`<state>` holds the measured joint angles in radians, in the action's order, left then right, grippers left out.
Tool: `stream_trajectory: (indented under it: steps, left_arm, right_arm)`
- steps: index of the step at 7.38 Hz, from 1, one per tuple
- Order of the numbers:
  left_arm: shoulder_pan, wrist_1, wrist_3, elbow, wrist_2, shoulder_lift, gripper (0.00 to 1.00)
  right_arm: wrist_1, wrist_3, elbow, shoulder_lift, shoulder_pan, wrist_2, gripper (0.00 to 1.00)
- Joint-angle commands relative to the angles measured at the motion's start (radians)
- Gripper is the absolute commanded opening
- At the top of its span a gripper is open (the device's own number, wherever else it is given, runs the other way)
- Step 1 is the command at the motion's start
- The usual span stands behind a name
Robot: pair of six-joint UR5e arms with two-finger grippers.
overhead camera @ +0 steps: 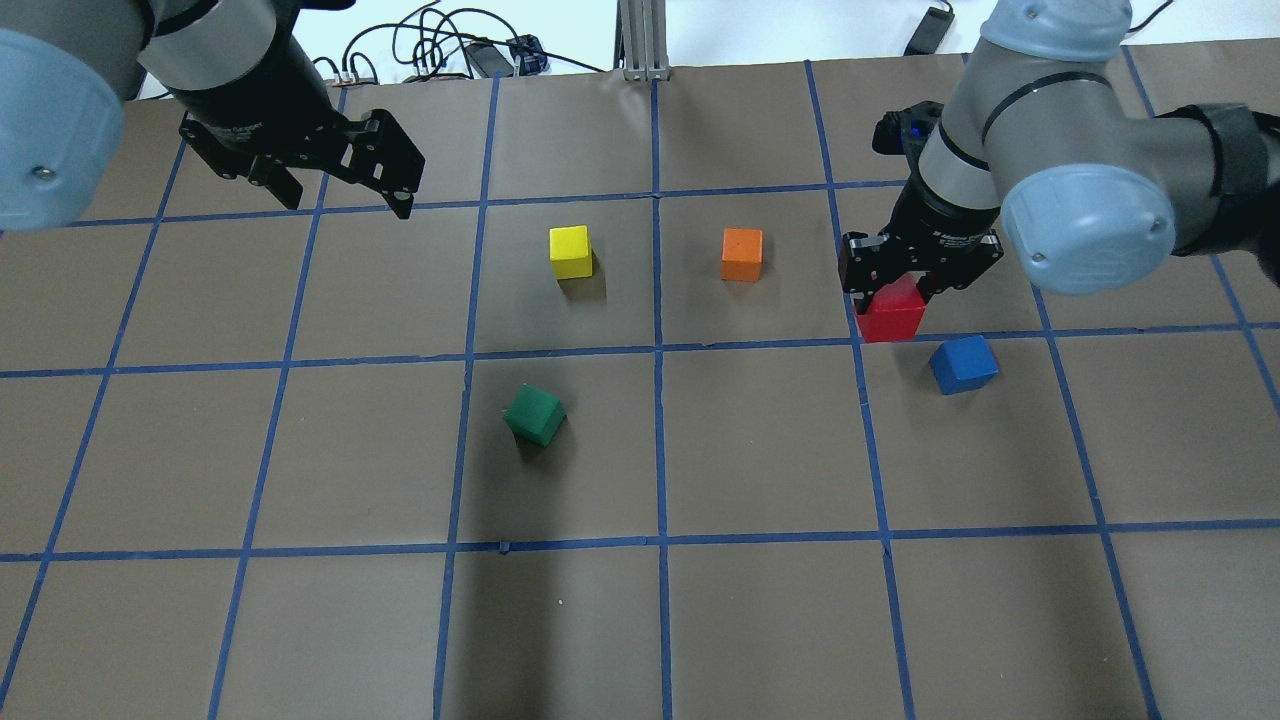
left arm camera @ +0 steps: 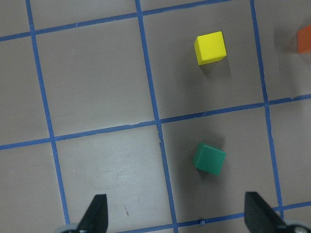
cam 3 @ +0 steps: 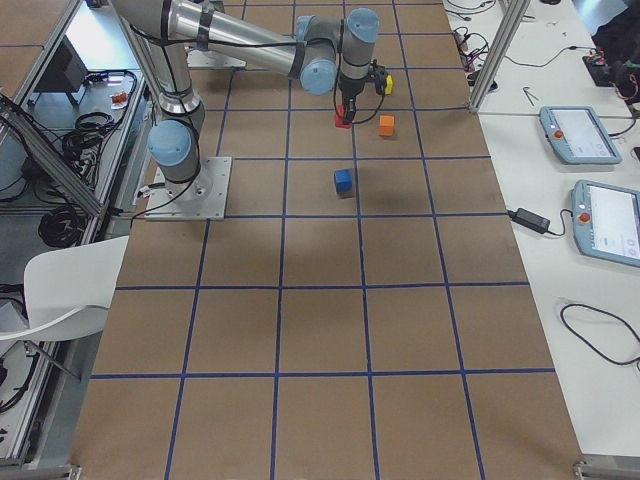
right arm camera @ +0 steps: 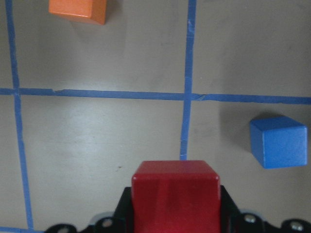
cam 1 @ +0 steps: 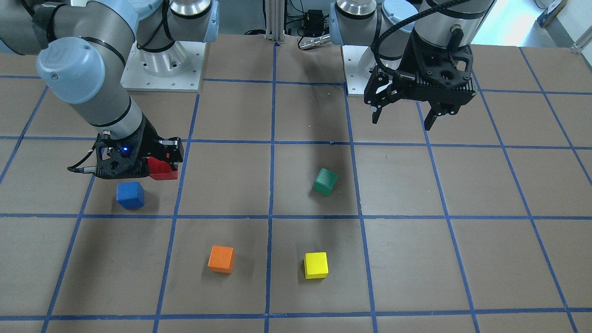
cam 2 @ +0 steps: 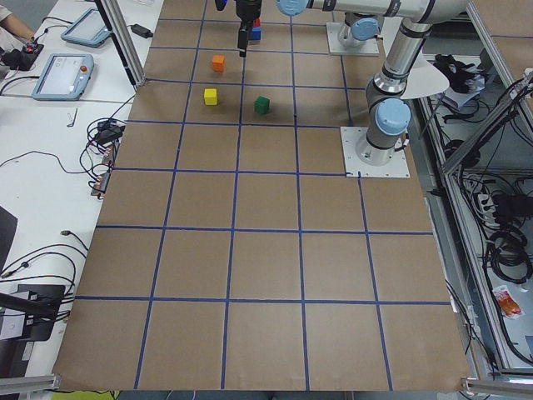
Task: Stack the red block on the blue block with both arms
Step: 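Carry the red cube with the right gripper over the blue cube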
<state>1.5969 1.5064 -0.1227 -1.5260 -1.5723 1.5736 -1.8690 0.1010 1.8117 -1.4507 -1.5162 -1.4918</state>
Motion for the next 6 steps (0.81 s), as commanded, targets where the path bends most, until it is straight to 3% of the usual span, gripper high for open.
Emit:
stream_trajectory:
  steps: [1, 4, 6]
  left_arm:
    - [0.0, 0.0, 0.001, 0.0, 0.0, 0.002, 1.0]
    - [0.002, 0.0, 0.002, 0.001, 0.0, 0.0, 1.0]
    - [0.002, 0.0, 0.002, 0.001, 0.0, 0.0, 1.0]
  right_arm:
    - [-0.152, 0.109, 0.088, -0.016, 0.065, -0.019, 0.0]
    - [-0.332, 0.239, 0.248, -0.06, 0.172, -0.036, 0.0]
    - [-0.366, 0.322, 0.279, -0.063, 0.226, -0.031, 0.0]
